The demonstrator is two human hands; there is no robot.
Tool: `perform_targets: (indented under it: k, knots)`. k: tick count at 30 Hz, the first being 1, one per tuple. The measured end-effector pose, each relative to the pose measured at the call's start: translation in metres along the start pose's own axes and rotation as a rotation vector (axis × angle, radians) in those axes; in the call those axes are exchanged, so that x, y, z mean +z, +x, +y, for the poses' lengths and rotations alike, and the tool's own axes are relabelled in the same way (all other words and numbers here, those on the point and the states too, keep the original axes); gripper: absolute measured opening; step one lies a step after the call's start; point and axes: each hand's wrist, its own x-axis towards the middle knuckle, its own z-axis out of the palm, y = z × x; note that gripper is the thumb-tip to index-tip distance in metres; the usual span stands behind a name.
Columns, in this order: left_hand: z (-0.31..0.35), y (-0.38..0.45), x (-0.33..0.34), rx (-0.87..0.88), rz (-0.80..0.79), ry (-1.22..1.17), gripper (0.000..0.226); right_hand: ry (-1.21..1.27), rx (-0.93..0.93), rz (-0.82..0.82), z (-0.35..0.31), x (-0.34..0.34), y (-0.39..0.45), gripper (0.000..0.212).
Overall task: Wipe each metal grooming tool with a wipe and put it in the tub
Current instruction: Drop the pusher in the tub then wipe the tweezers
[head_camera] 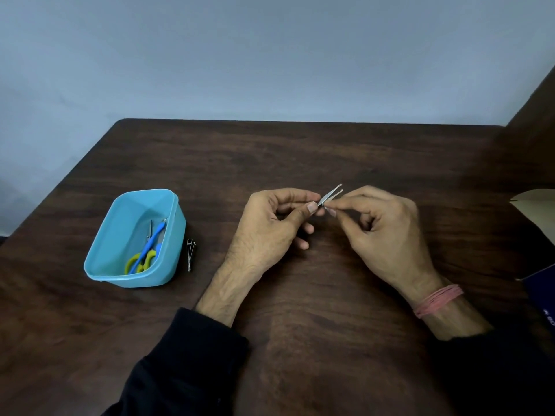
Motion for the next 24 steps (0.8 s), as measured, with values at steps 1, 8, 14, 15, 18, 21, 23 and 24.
perform_targets:
  k: [1, 8, 14, 15, 18, 21, 23, 24]
  knots:
    - [-0.0001, 0.0000, 0.0002, 0.000, 0.000, 0.002, 0.015, -0.010, 0.008, 0.012, 0.0005, -0.0003, 0.0005, 0.013]
    - [-0.0017, 0.0000, 0.0007, 0.007, 0.000, 0.014, 0.014, -0.058, 0.085, 0.112, 0.0033, -0.0014, 0.0026, 0.010]
    - [-0.0037, 0.0001, 0.0001, 0.021, -0.003, 0.041, 0.014, -0.041, 0.096, 0.096, 0.0040, -0.0014, 0.0034, 0.011]
    - [-0.0037, 0.0001, 0.0000, 0.022, -0.002, 0.040, 0.014, -0.034, 0.087, 0.076, 0.0032, -0.0011, 0.0031, 0.011]
    - [-0.0034, 0.0000, -0.0007, 0.031, -0.003, 0.036, 0.014, -0.004, 0.025, -0.009, 0.0012, -0.0002, 0.0017, 0.012]
    - [-0.0025, 0.0002, -0.0010, 0.035, -0.005, 0.020, 0.015, 0.048, 0.005, -0.019, 0.0017, -0.0016, 0.0027, 0.014]
    - [-0.0023, -0.0001, -0.0006, 0.034, -0.004, 0.021, 0.015, 0.049, 0.019, 0.004, 0.0020, -0.0026, 0.0036, 0.013]
    - [-0.0021, -0.0002, -0.0004, 0.034, -0.003, 0.024, 0.015, 0.039, 0.016, 0.003, 0.0020, -0.0025, 0.0035, 0.013]
